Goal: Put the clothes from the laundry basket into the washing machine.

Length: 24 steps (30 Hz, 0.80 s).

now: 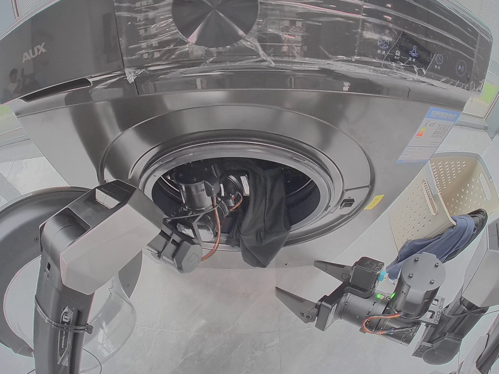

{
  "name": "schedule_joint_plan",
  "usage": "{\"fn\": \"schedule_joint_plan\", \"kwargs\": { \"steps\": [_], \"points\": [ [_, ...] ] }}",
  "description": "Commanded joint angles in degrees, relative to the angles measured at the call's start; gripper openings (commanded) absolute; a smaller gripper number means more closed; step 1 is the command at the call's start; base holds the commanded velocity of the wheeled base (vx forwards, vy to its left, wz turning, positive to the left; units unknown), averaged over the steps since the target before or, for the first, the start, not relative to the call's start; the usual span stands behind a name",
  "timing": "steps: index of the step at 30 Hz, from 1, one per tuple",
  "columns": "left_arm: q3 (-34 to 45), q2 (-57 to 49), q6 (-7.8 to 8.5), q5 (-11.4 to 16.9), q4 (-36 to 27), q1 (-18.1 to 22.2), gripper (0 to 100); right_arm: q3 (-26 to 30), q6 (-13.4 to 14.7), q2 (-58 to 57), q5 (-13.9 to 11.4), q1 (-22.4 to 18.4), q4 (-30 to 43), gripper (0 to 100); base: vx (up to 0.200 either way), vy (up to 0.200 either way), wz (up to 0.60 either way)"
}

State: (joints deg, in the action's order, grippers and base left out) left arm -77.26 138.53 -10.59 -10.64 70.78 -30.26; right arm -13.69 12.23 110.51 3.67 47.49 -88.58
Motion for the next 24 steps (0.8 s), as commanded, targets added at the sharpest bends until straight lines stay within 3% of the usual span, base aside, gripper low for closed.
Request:
{"fn": "schedule_joint_plan", "kwargs": {
  "steps": [1,9,10,17,24],
  "points": [
    [-10.36,3.94,-0.30,-1.84,-4.33,3.27,0,-0.02,-0.01,0.32,0.02,0.05,-0.10,100,0.000,0.000,0.00],
    [-15.99,3.76,-1.62,-2.89,-8.82,3.63,0,-0.02,-0.01,0.32,0.02,0.05,-0.02,100,0.000,0.000,0.00],
    [-15.46,3.67,-1.62,-2.89,-8.82,3.45,100,-0.02,-0.01,0.32,0.02,0.05,-0.02,100,0.000,0.000,0.00],
    [-6.41,-0.37,-1.80,-2.89,-7.94,0.81,100,0.07,0.08,0.32,0.02,0.05,-0.02,100,0.000,0.000,0.00],
    [9.15,-8.02,-0.39,-2.72,-7.94,-1.56,100,0.07,0.08,0.41,0.02,0.14,-0.10,100,0.000,0.000,0.00]
  ]
}}
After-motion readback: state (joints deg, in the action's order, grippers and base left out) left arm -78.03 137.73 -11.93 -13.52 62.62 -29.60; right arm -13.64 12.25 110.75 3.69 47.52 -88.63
